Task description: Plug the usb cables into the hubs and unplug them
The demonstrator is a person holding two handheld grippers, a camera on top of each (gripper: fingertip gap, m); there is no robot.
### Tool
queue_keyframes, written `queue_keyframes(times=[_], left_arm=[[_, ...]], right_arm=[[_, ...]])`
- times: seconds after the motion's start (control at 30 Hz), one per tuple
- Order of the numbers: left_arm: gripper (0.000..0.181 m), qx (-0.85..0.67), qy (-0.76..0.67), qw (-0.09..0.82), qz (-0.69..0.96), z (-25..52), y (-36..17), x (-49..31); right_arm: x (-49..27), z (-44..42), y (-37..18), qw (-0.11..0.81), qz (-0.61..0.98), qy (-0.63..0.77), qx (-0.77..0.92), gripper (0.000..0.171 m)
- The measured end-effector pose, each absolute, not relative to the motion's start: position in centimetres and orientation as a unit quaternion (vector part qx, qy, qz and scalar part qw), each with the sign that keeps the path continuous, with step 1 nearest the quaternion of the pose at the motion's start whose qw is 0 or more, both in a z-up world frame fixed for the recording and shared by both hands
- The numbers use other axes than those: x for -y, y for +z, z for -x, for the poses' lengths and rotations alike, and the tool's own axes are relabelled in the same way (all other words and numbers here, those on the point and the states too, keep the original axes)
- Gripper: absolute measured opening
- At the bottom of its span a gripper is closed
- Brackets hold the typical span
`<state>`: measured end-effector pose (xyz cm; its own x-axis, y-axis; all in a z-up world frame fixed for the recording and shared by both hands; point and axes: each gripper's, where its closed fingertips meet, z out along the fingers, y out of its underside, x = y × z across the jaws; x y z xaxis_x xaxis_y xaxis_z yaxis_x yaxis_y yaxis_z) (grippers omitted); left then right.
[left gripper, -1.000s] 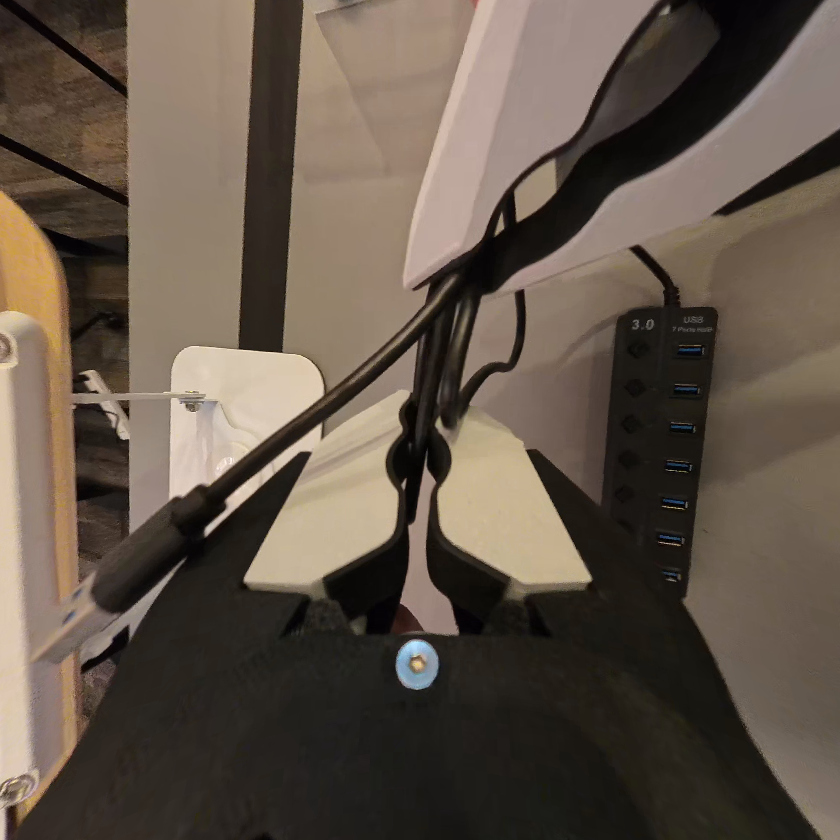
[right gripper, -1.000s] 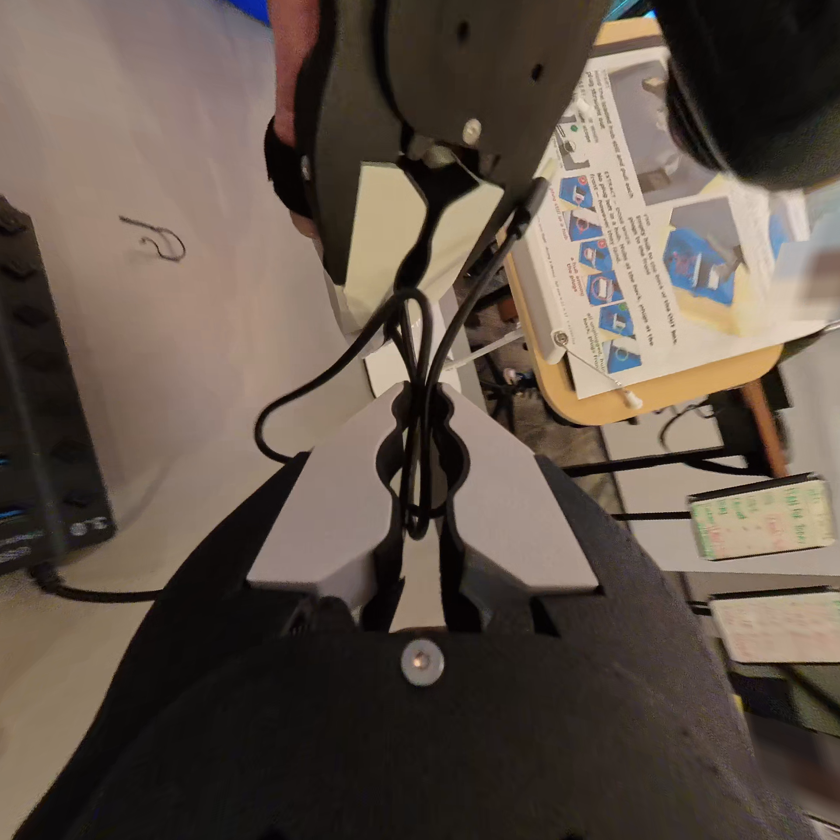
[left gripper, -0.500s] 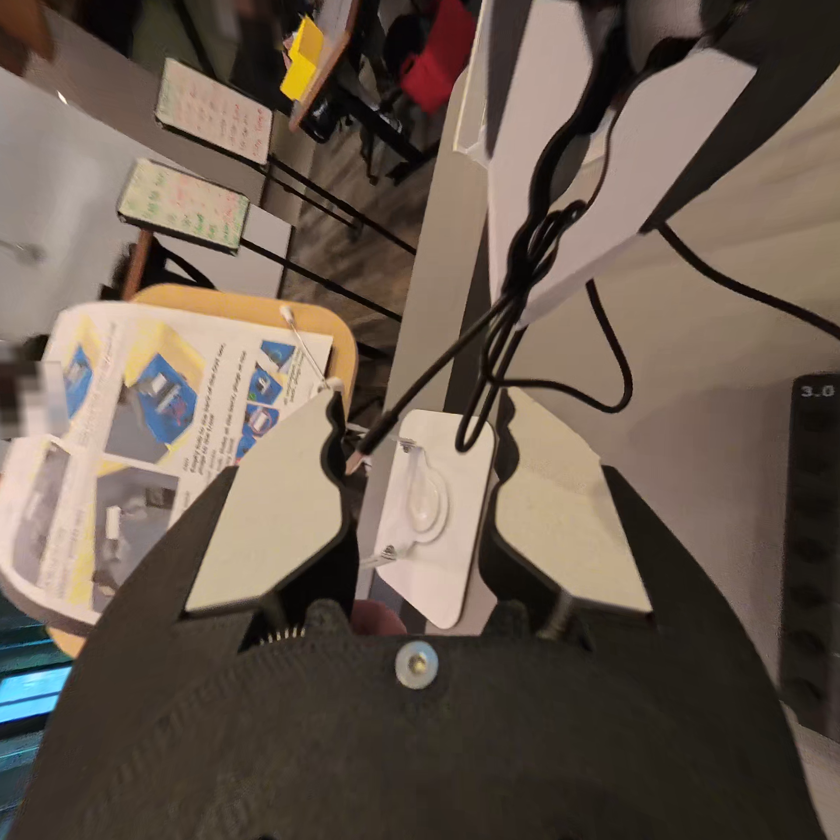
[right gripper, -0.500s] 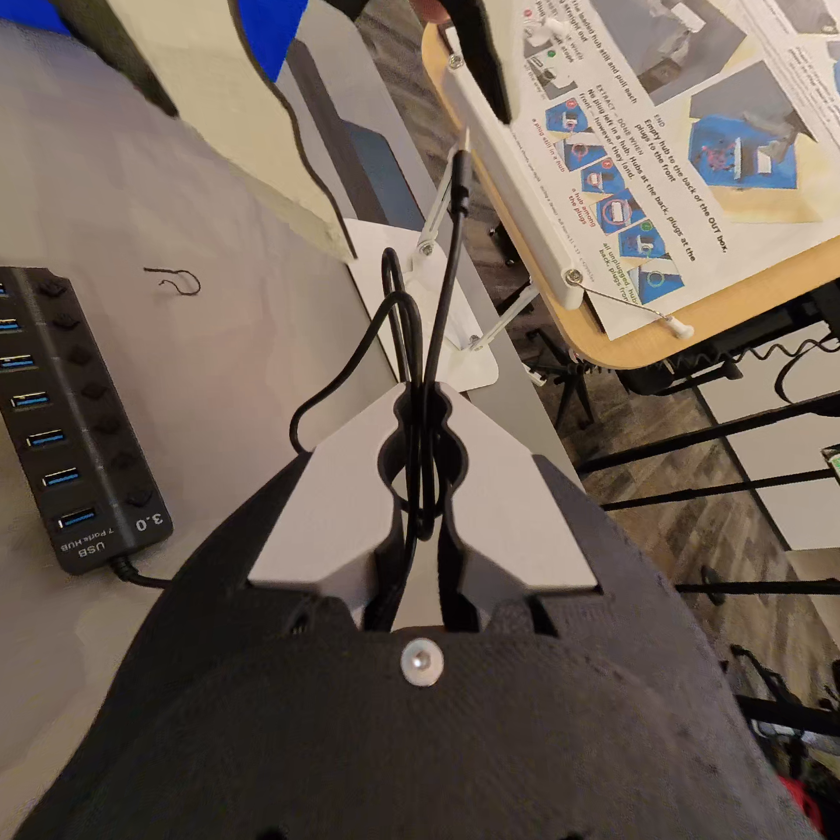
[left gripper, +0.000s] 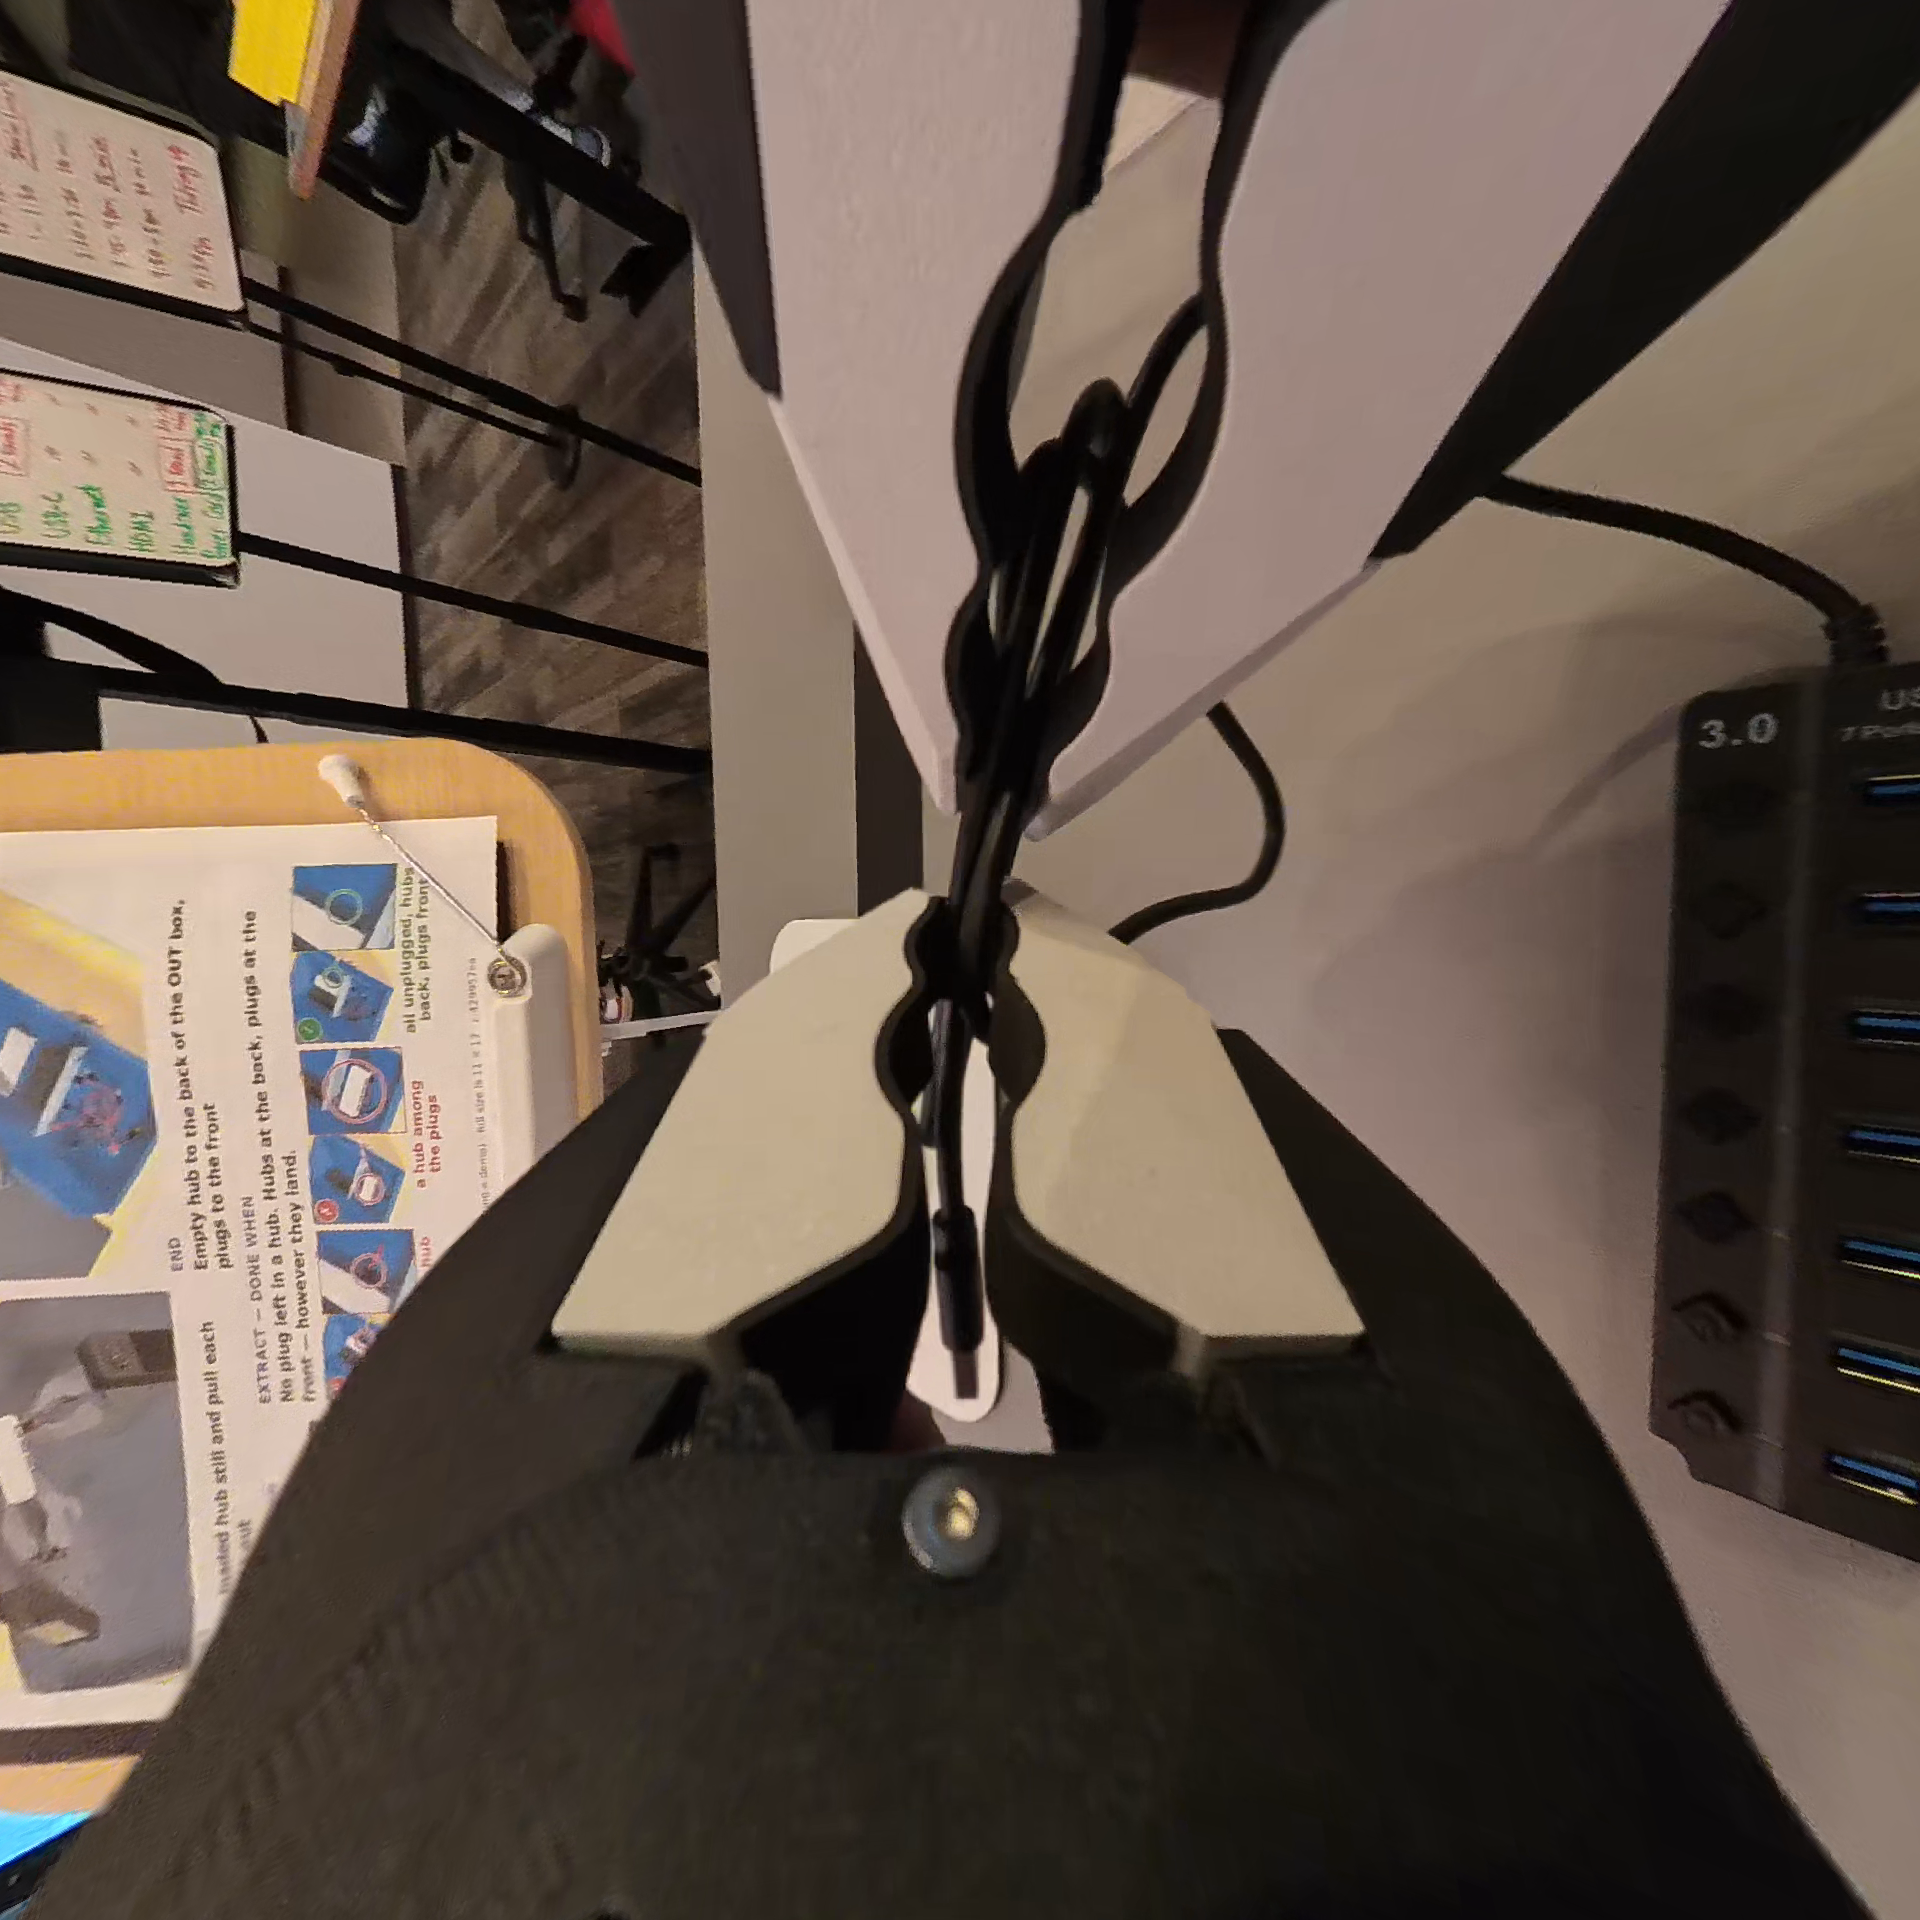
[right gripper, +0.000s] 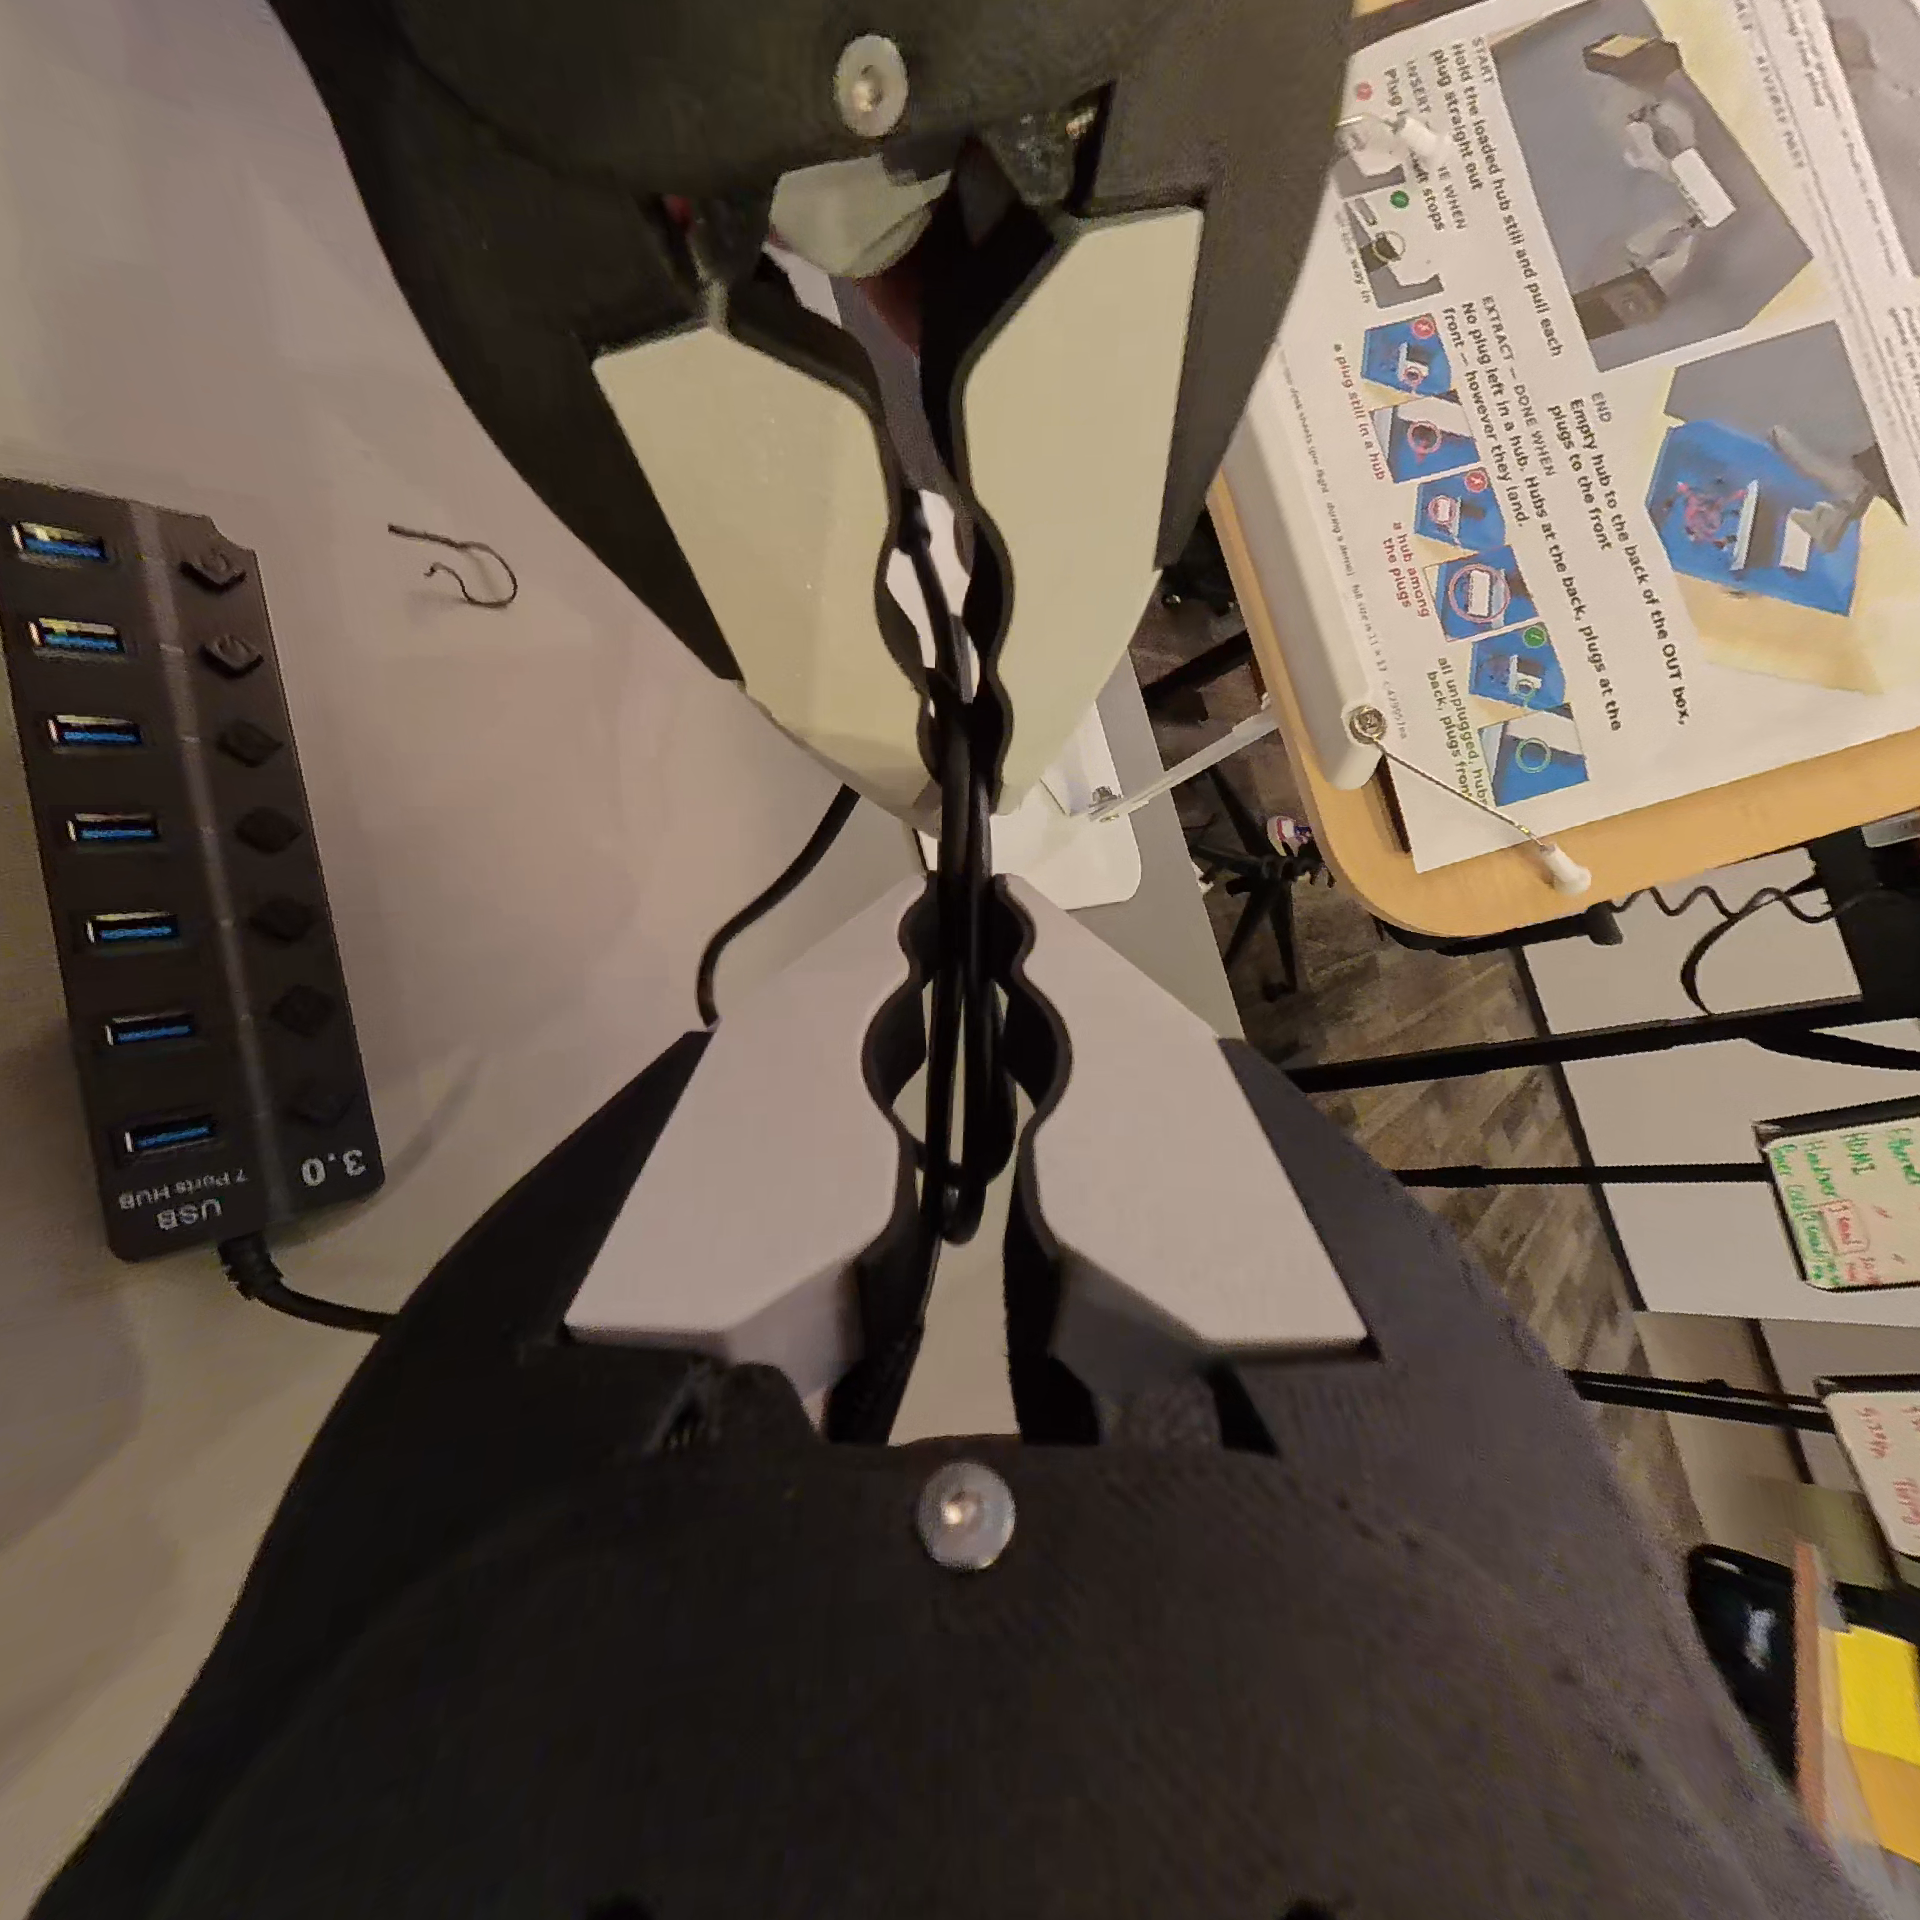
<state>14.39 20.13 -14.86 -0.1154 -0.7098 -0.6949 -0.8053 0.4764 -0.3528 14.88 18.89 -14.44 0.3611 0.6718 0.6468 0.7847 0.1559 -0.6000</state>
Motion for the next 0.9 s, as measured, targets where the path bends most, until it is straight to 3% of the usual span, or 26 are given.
queue_keyframes(times=[0.37,0.47,0.5,0.57,0.67,0.83,0.9], left_arm=[[0.004,-0.706,-0.044,0.442,0.552,-12.8,-14.4,-20.0],[0.004,-0.703,-0.073,0.438,0.555,-12.5,-14.6,-19.6],[0.004,-0.697,-0.081,0.437,0.563,-12.4,-14.7,-19.7],[0.004,-0.676,-0.120,0.432,0.584,-12.4,-14.5,-19.7],[0.004,-0.652,-0.167,0.399,0.623,-12.0,-15.0,-19.8],[0.004,-0.654,-0.193,0.351,0.642,-11.7,-15.5,-19.9],[0.004,-0.662,-0.186,0.331,0.646,-11.5,-15.8,-20.0]], right_arm=[[-19.1,-16.9,-14.7,0.501,0.672,-0.027,0.544,0.034],[-19.0,-17.1,-15.3,0.488,0.679,-0.015,0.548,0.026],[-19.1,-17.3,-15.3,0.488,0.683,-0.016,0.543,0.035],[-19.5,-17.9,-15.1,0.485,0.687,-0.043,0.540,0.072],[-19.3,-17.7,-14.7,0.494,0.645,-0.107,0.574,0.090],[-19.2,-16.7,-15.3,0.471,0.565,-0.228,0.638,0.088],[-19.3,-16.7,-15.6,0.465,0.539,-0.260,0.652,0.077]])
